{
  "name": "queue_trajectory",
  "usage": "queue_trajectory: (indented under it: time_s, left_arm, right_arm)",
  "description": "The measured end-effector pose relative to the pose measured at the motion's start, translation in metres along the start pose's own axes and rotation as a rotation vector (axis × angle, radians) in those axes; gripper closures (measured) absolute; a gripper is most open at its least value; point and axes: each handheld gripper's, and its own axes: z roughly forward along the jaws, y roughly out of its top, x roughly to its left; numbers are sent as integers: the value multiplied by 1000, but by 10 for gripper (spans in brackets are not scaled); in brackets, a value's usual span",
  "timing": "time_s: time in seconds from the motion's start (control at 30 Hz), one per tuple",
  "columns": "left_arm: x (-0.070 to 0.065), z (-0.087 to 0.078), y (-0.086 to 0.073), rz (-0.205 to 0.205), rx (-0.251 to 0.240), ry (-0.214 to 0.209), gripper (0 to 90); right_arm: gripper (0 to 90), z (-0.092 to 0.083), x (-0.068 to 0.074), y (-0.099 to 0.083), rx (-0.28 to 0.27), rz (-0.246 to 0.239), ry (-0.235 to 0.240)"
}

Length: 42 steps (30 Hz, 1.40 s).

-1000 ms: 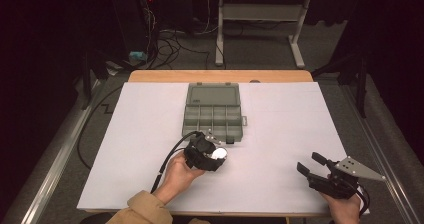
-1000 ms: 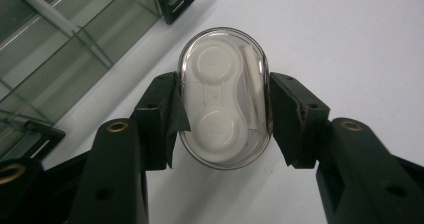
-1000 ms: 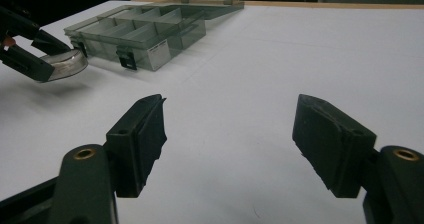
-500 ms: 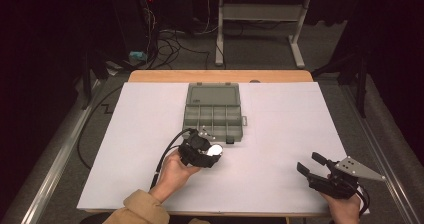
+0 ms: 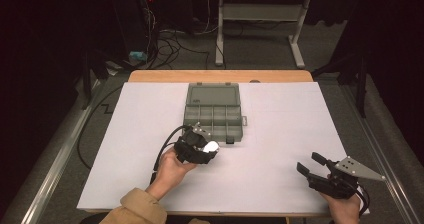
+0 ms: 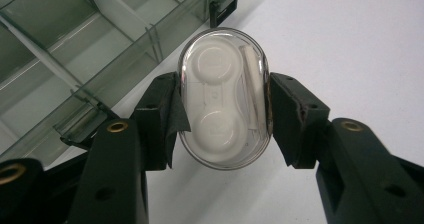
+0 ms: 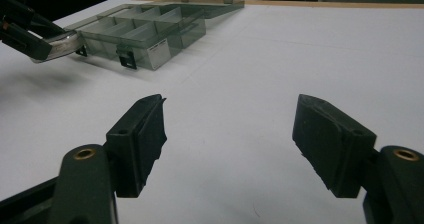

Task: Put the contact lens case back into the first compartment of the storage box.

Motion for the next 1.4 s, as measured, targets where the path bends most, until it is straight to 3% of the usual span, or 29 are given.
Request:
queue_trajectory:
  time_s: [0.83, 1.07, 1.4]
  left_arm:
    - [24, -14, 5, -60, -35, 24, 486]
    - [26, -20, 9, -46, -52, 53, 486]
    - [35, -26, 14, -61, -68, 66, 486]
  right_arm:
    - [292, 0, 0, 0, 0, 2, 1]
    - [293, 0, 0, 0, 0, 2, 1]
    - [292, 0, -1, 0, 0, 1, 1]
